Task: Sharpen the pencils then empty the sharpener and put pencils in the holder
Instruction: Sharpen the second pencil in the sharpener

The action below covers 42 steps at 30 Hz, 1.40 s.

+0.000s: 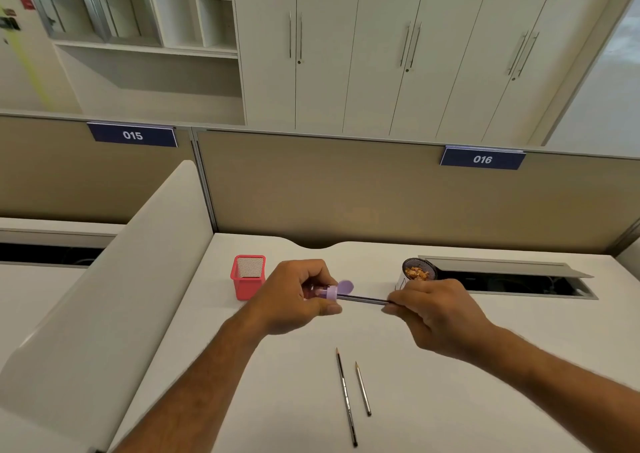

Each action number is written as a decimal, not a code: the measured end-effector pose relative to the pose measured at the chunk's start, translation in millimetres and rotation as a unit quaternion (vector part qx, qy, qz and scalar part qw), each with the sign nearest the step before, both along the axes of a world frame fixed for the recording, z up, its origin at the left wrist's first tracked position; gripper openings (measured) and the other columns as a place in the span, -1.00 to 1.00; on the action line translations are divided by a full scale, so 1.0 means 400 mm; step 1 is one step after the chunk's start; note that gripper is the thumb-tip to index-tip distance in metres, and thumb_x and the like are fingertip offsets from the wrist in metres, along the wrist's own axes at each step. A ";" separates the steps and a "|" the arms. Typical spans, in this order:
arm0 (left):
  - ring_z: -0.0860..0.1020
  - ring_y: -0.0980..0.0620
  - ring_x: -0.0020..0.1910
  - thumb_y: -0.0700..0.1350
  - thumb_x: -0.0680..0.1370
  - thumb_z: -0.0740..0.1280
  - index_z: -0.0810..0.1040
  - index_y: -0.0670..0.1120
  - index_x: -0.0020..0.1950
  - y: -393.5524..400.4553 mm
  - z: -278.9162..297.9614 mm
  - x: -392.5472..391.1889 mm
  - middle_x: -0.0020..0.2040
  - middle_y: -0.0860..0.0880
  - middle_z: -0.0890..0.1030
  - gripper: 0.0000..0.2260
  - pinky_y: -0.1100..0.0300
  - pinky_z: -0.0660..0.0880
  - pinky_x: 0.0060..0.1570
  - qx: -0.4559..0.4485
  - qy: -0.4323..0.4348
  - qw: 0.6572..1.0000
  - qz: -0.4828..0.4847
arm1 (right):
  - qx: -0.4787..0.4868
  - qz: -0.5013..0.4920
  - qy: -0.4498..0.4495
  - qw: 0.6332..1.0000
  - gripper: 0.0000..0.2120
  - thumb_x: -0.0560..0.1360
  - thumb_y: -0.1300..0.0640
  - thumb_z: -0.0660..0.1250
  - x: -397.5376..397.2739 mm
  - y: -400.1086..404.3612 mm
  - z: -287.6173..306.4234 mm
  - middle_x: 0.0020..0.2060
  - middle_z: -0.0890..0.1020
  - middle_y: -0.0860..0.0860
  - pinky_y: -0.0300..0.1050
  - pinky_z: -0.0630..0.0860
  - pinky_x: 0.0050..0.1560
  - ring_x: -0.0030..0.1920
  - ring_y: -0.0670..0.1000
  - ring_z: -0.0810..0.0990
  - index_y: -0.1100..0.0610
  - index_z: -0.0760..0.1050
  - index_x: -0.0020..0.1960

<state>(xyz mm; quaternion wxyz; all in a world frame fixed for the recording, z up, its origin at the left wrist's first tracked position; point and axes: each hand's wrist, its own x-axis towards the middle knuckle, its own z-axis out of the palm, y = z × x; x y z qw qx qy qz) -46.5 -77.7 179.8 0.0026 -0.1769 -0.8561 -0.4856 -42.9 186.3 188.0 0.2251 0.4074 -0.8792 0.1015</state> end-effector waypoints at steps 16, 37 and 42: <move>0.48 0.10 -0.16 -0.12 0.31 0.59 0.61 -0.06 -0.16 0.018 -0.031 -0.004 -0.23 0.24 0.52 -0.79 0.22 0.48 -0.22 -0.008 0.077 0.997 0.017 | -0.160 -0.063 -0.629 0.758 -0.71 0.62 0.11 0.23 -0.032 0.004 0.053 -0.48 0.57 0.09 -0.22 0.20 -0.54 -0.61 -0.04 0.33 0.24 0.64 -0.10; 0.57 0.07 -0.13 -0.11 0.35 0.57 0.58 -0.04 -0.07 0.012 -0.047 -0.004 -0.13 0.04 0.61 -0.76 0.21 0.58 -0.15 0.082 0.033 0.994 0.063 | -0.330 -0.092 -0.635 0.693 -0.80 0.39 0.11 0.44 0.011 0.020 -0.028 -0.42 0.56 0.19 -0.19 0.29 -0.50 -0.48 0.05 0.38 0.27 0.66 -0.16; 0.57 0.08 -0.11 -0.10 0.33 0.58 0.60 0.04 -0.07 0.008 -0.047 -0.002 -0.11 0.09 0.62 -0.74 0.21 0.57 -0.13 0.081 0.034 0.994 0.062 | -0.322 -0.112 -0.609 0.716 -0.81 0.33 0.12 0.51 0.008 0.016 -0.018 -0.43 0.59 0.18 -0.20 0.32 -0.48 -0.48 0.04 0.39 0.26 0.65 -0.20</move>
